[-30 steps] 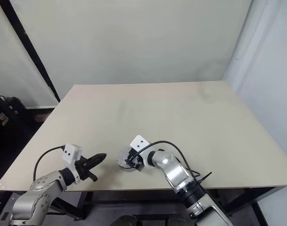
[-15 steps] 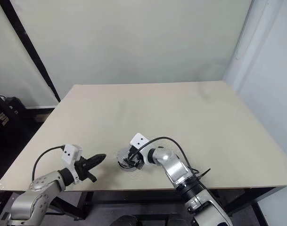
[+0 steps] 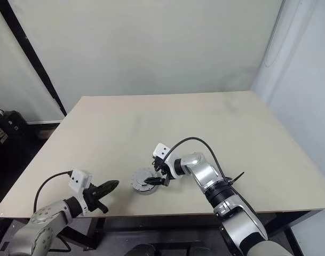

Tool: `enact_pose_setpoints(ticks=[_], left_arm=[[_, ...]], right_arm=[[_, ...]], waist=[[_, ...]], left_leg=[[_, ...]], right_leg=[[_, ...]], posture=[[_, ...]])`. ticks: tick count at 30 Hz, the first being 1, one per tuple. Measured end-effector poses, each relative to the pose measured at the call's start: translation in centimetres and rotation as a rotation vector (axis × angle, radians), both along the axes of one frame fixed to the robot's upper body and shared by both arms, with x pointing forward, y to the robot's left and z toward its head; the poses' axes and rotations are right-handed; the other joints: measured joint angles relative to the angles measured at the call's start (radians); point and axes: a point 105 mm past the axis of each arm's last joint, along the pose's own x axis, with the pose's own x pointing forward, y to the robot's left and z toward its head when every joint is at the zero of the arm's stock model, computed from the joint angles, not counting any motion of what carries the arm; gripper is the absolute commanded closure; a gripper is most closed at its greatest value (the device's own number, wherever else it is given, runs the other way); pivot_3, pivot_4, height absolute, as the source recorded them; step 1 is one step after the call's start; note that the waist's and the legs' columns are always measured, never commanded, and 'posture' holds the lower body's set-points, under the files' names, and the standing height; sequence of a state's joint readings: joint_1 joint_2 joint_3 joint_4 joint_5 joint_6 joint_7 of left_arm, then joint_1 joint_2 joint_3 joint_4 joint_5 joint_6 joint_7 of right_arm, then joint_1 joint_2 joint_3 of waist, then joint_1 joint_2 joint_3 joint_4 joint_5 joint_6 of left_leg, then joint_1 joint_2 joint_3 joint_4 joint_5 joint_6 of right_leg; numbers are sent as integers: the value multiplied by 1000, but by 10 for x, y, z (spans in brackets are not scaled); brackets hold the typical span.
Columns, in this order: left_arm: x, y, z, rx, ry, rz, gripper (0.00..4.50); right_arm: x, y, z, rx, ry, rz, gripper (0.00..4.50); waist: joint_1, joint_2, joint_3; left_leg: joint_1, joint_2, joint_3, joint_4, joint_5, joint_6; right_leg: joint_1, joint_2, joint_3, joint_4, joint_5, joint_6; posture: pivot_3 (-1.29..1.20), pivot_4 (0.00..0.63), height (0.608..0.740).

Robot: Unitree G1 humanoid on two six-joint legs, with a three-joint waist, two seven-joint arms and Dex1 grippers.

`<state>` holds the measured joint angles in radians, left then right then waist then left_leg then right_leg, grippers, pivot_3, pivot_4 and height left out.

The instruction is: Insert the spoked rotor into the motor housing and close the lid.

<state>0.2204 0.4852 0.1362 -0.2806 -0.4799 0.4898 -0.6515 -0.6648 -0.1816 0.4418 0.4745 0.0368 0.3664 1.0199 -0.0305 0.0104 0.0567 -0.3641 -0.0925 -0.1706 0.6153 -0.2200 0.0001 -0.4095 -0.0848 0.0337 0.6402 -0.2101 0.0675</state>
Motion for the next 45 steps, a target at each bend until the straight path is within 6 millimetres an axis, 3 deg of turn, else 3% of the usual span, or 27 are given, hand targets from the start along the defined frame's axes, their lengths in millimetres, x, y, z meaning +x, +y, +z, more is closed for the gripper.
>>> enact_pose_setpoints(ticks=[5, 11, 29, 44, 45], left_arm=[[-4, 0, 0, 5, 3, 4, 4468], [-7, 1, -1, 8, 8, 7, 4468], [-13, 2, -2, 41, 14, 1, 4468], [-3, -10, -13, 103, 9, -77, 4468], [-1, -11, -13, 103, 3, -79, 4490]], right_arm=[[-4, 1, -10, -27, -10, 114, 0], [5, 9, -7, -46, -49, 175, 0], [12, 21, -17, -63, -33, 165, 0], [8, 26, -26, -84, -21, 159, 0], [8, 26, -27, -87, -22, 158, 180]], waist=[[0, 0, 0], [-4, 0, 0], [-20, 1, 0], [-20, 1, 0], [-20, 1, 0]], left_leg=[[1, 0, 1, 1, 0, 0], [2, 0, 0, 0, 0, 0], [3, -2, 0, -1, 0, -1], [4, -3, -1, -1, 1, -2], [4, -3, -1, -1, 2, -3]], right_leg=[[0, 0, 0, 0, 0, 0], [0, 1, 0, 1, 0, 0], [0, 2, 1, 2, 1, -1], [0, 4, 1, 3, 2, -3], [0, 4, 1, 3, 3, -4]], posture=[[0, 0, 740], [0, 0, 740], [0, 0, 740], [0, 0, 740], [0, 0, 740]])
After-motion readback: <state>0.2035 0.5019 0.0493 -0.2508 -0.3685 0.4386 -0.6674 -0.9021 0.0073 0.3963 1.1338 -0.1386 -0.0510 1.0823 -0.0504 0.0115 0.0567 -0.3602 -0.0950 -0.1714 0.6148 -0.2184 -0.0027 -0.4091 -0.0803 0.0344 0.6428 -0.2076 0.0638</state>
